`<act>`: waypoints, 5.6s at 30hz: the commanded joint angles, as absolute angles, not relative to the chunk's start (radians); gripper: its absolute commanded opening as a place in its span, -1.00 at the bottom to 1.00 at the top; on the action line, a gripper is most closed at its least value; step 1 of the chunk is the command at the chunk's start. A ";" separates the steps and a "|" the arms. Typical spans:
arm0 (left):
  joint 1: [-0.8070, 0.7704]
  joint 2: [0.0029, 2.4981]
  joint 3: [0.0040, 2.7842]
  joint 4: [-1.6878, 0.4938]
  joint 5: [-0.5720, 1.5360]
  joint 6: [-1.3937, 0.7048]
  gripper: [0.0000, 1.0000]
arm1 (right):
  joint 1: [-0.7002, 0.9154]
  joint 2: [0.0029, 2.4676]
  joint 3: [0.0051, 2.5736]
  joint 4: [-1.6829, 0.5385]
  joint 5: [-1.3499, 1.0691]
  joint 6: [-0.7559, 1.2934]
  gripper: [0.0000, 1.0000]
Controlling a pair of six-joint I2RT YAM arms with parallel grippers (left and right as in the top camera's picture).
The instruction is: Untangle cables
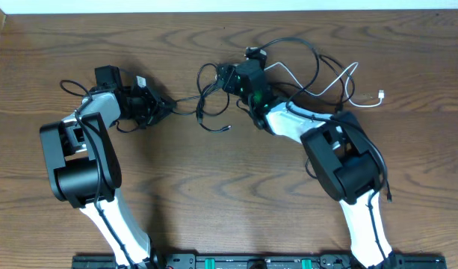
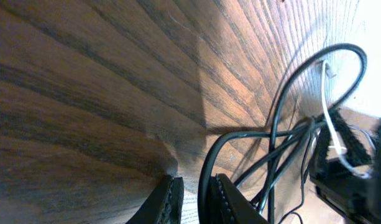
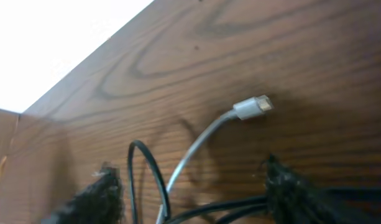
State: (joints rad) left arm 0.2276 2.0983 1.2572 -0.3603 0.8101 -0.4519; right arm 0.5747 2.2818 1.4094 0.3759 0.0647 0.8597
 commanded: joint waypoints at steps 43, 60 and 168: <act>0.230 2.115 1.261 -0.366 0.804 -0.455 -0.55 | 0.115 1.779 1.405 -0.148 -0.515 0.680 -0.98; 0.230 2.115 1.261 -0.366 0.800 -0.454 -0.46 | -0.252 1.782 1.405 -0.419 -0.072 0.519 -0.98; 0.230 2.115 1.260 -0.400 0.542 -0.454 -0.19 | -0.692 2.231 1.714 -1.072 -0.200 0.224 0.98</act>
